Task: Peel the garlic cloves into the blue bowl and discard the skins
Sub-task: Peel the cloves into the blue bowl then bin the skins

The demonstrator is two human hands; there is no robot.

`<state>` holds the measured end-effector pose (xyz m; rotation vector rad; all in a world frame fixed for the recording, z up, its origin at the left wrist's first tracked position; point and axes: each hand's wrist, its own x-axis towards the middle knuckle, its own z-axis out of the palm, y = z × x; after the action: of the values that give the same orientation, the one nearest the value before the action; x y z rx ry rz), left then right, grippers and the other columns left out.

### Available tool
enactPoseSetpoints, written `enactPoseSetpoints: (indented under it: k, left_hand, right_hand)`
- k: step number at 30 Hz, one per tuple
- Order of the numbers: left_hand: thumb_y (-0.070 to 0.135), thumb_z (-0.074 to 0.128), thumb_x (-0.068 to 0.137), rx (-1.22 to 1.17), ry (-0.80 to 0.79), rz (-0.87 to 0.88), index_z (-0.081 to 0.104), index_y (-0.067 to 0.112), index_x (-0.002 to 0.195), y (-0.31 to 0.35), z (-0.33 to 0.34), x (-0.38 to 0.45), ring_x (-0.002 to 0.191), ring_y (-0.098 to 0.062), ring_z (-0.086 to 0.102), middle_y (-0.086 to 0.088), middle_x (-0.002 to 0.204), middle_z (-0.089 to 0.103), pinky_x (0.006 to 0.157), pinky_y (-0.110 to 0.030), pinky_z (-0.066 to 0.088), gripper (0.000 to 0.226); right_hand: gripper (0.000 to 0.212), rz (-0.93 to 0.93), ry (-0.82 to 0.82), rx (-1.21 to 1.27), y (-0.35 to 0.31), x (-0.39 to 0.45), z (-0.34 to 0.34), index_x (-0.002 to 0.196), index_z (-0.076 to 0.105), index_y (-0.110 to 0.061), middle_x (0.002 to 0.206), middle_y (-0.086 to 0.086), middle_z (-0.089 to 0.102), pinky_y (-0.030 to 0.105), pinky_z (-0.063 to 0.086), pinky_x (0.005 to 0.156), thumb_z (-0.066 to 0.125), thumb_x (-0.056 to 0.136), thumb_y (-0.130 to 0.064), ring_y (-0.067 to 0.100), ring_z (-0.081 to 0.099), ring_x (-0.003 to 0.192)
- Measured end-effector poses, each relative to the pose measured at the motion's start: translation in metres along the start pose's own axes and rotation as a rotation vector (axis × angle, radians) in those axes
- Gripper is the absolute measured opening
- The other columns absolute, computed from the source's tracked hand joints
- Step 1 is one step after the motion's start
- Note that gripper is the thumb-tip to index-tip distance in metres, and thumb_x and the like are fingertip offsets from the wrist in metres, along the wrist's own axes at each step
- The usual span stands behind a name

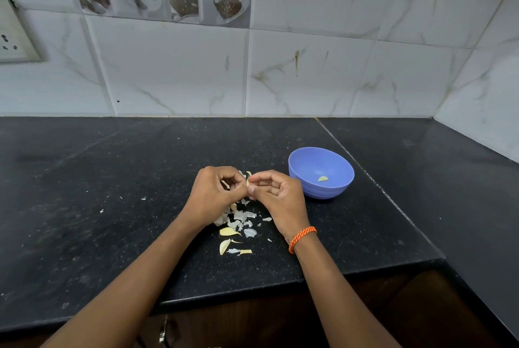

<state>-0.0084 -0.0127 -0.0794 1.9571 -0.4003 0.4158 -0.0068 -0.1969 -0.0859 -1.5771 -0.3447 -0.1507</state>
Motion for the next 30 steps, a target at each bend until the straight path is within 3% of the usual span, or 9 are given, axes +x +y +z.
enactPoseSetpoints:
  k: [5,9,13,19,23,27,30]
  left_hand:
    - [0.005,0.077,0.09,0.021,-0.001,-0.03,0.078,0.018,0.075,0.0016,0.0016,0.0008,0.07,-0.024,0.074,0.001,0.075,0.078,0.068,-0.042,0.059,0.02]
    - [0.002,0.077,0.087,0.049,0.012,-0.019,0.076,0.015,0.073,0.0022,0.0017,0.0002,0.066,-0.014,0.069,0.002,0.072,0.076,0.065,-0.031,0.054,0.019]
    - [0.006,0.077,0.085,0.061,0.02,-0.007,0.073,0.015,0.071,0.0023,0.0026,-0.0002,0.063,-0.014,0.065,0.001,0.07,0.073,0.064,-0.03,0.052,0.017]
    - [0.033,0.069,0.077,0.086,0.06,0.011,0.071,0.019,0.07,0.0019,0.0027,-0.0003,0.064,-0.022,0.065,0.001,0.068,0.07,0.062,-0.039,0.054,0.016]
    - [0.031,0.068,0.077,0.111,0.083,-0.003,0.071,0.022,0.069,-0.001,0.0006,0.001,0.065,-0.023,0.067,0.002,0.069,0.071,0.064,-0.048,0.056,0.012]
    - [0.033,0.072,0.089,0.193,0.057,-0.013,0.081,0.034,0.088,-0.0058,0.0018,0.0008,0.073,-0.011,0.073,0.02,0.085,0.078,0.07,-0.042,0.061,0.01]
    - [0.024,0.069,0.093,0.259,0.026,-0.023,0.082,0.043,0.103,-0.0046,0.0014,0.0004,0.085,-0.002,0.074,0.03,0.092,0.077,0.075,-0.037,0.06,0.025]
  right_hand:
    - [0.021,0.028,0.012,0.035,-0.0018,-0.0002,-0.001,0.11,0.077,-0.006,0.096,0.012,0.081,0.038,0.066,0.083,0.079,0.091,0.002,0.028,0.08,0.09]
    - [0.021,0.024,0.014,0.037,-0.0013,-0.0001,-0.0001,0.11,0.076,-0.006,0.094,0.013,0.08,0.038,0.066,0.082,0.079,0.091,0.002,0.03,0.08,0.086]
    - [0.019,0.018,0.016,0.04,-0.0025,-0.0009,-0.0005,0.109,0.074,-0.005,0.092,0.014,0.08,0.035,0.066,0.079,0.078,0.092,0.003,0.031,0.079,0.084]
    - [0.019,0.011,0.037,0.059,-0.0021,-0.001,-0.0007,0.108,0.074,-0.006,0.091,0.014,0.08,0.036,0.065,0.079,0.077,0.092,0.003,0.031,0.079,0.082]
    - [0.017,0.016,0.071,0.098,-0.0027,-0.0014,-0.0032,0.108,0.075,-0.007,0.093,0.015,0.079,0.038,0.065,0.082,0.078,0.093,0.0,0.033,0.078,0.083]
    - [0.016,0.026,0.067,0.125,-0.0023,-0.001,-0.0026,0.111,0.074,-0.006,0.092,0.016,0.08,0.039,0.066,0.082,0.076,0.096,-0.004,0.036,0.078,0.085]
    - [0.011,0.028,0.093,0.129,-0.0028,-0.0008,-0.0027,0.109,0.074,-0.004,0.089,0.016,0.08,0.035,0.066,0.077,0.073,0.098,-0.004,0.035,0.078,0.082]
